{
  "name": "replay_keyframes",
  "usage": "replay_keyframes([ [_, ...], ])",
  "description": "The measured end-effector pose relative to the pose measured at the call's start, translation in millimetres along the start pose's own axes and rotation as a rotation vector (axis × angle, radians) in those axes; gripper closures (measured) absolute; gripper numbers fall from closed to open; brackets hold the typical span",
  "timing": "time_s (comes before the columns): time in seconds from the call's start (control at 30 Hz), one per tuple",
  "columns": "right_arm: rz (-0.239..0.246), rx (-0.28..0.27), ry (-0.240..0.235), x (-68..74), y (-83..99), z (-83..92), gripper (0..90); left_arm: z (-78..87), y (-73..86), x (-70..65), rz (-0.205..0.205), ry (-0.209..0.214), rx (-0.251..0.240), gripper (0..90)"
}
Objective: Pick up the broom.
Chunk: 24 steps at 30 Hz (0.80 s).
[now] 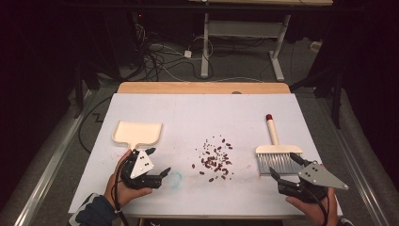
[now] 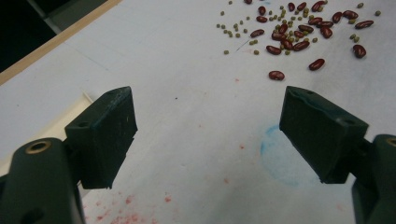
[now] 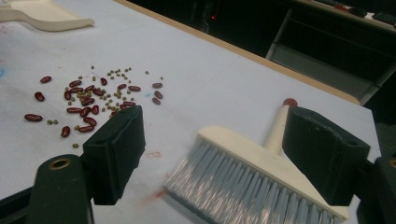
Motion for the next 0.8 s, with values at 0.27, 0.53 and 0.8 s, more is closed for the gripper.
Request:
replay_keyframes([
  [0.27, -0.01, 0.023, 0.008, -2.8, -1.7, -5.4, 21.8, 2.1, 1.8, -0.3, 0.009, -0.018, 0.005, 18.2],
  [0.53, -0.067, 0.152, 0.048, -17.2, -11.6, -25.8, 23.8, 6.0, 3.9, -1.6, 0.007, -0.027, 0.016, 19.0],
  [0.8, -0.203, 0.336, 0.035, -55.6, -31.3, -73.0, 26.5, 6.8, 3.8, -3.8, -0.014, -0.016, 0.025, 19.0],
])
Point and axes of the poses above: each handheld gripper's, and its own axes: z roughly backward along the jaws, y roughly out of its underside, x roughly to its left, the point moved 1 cm from there along -z, roughly forward along the jaws, and after that the axes turned 3 degrees about -y, right-handed, at the moved point
